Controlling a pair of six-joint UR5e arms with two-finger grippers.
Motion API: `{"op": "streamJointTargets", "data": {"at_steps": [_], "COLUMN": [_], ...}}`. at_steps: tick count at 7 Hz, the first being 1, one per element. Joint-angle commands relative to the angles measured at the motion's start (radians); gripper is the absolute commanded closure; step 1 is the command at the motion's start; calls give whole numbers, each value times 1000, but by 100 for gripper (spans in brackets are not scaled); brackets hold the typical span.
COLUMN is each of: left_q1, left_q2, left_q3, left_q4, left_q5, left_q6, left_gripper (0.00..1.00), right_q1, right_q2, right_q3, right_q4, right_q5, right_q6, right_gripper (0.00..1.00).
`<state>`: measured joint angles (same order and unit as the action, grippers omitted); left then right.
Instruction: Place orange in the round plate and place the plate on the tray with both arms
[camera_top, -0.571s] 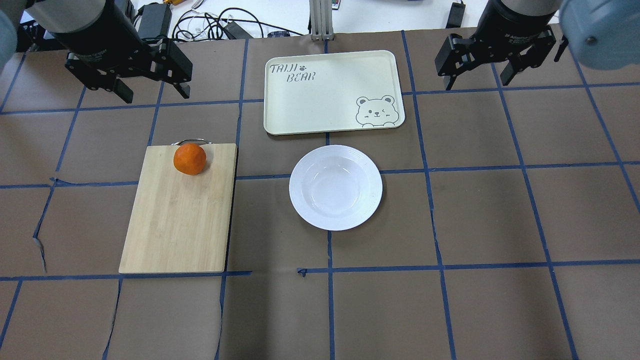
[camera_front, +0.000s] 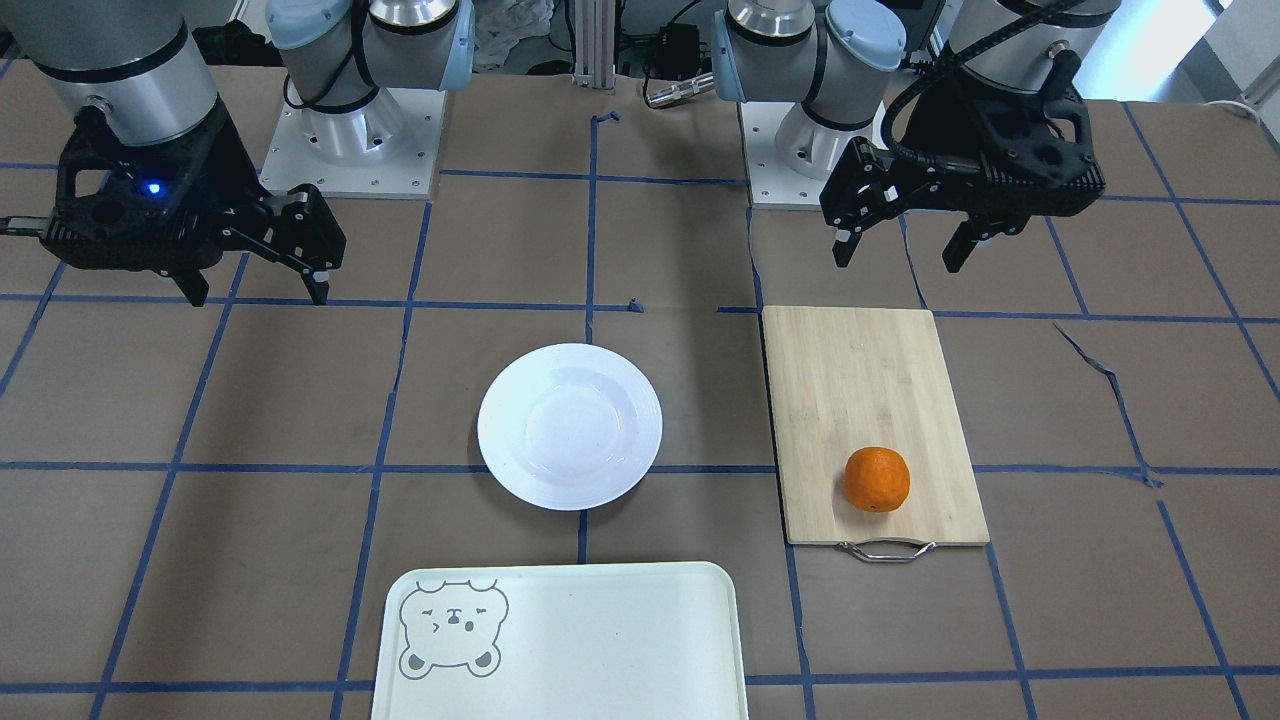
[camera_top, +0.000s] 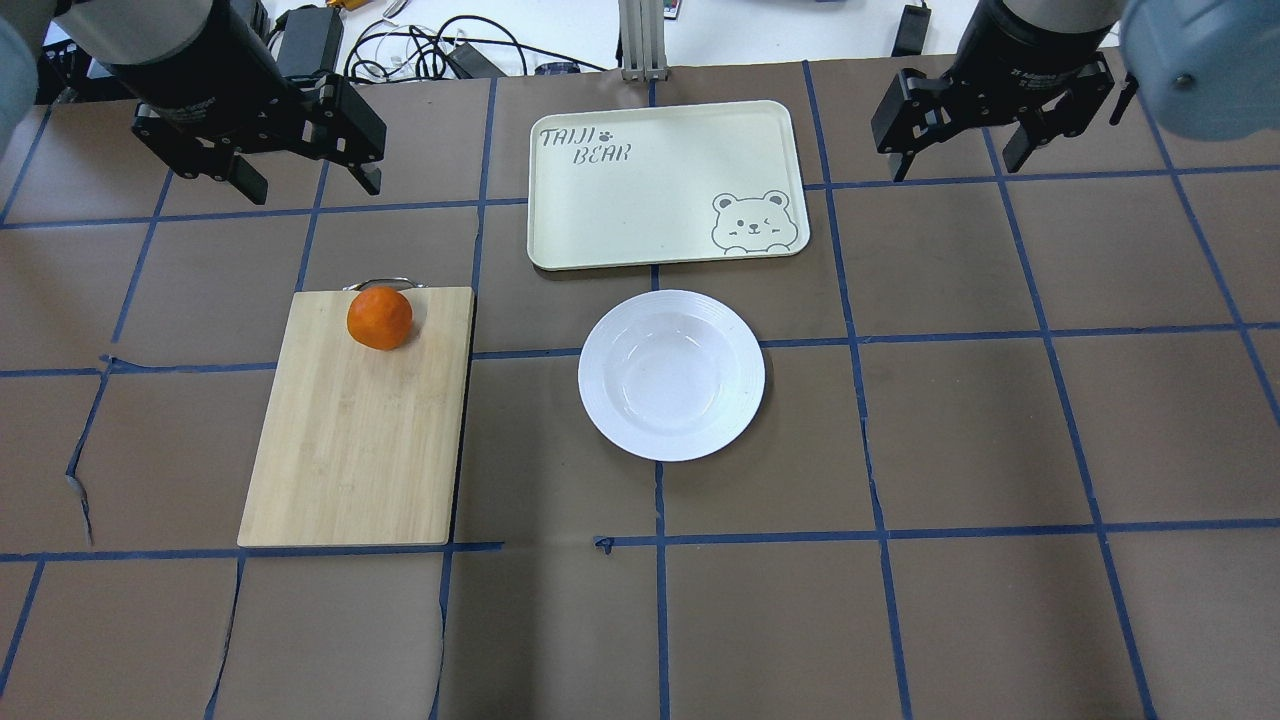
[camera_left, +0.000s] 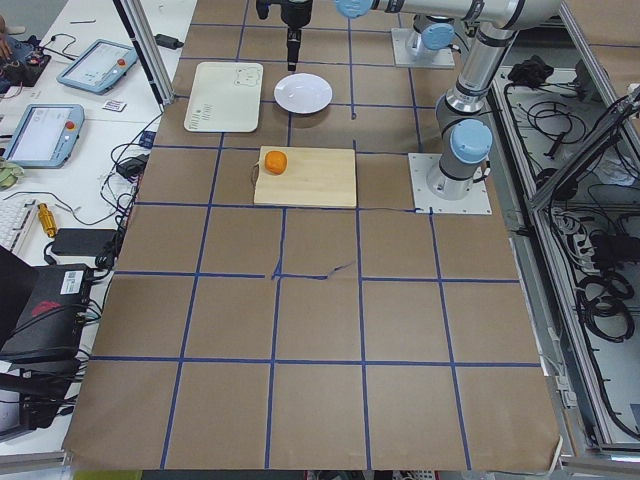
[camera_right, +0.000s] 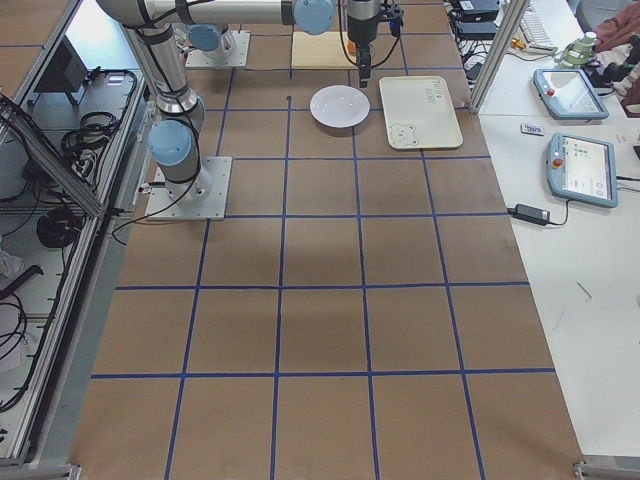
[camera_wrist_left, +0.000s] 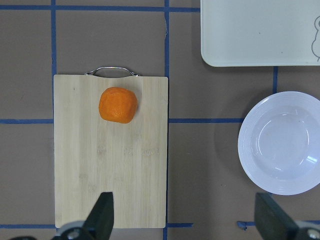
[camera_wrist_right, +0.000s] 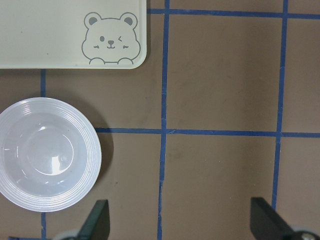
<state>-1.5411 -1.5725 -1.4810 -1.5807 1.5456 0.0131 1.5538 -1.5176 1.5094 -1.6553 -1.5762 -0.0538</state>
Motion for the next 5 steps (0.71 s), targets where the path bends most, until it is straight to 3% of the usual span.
{"op": "streamJointTargets", "data": {"at_steps": [1,5], "left_q1": [-1,-1], "left_q2": [-1,-3], "left_q3": [1,-1], "left_q4": [1,1], "left_q5": [-1,-1], "left_q6": [2,1], "left_gripper": [0,0], "right_q1": [0,-3], "right_q2": [0,0], "right_q3": [0,2], "right_q4": [0,3], "right_q5": [-5,-4], "right_q6": [-3,-27], "right_gripper": [0,0]}}
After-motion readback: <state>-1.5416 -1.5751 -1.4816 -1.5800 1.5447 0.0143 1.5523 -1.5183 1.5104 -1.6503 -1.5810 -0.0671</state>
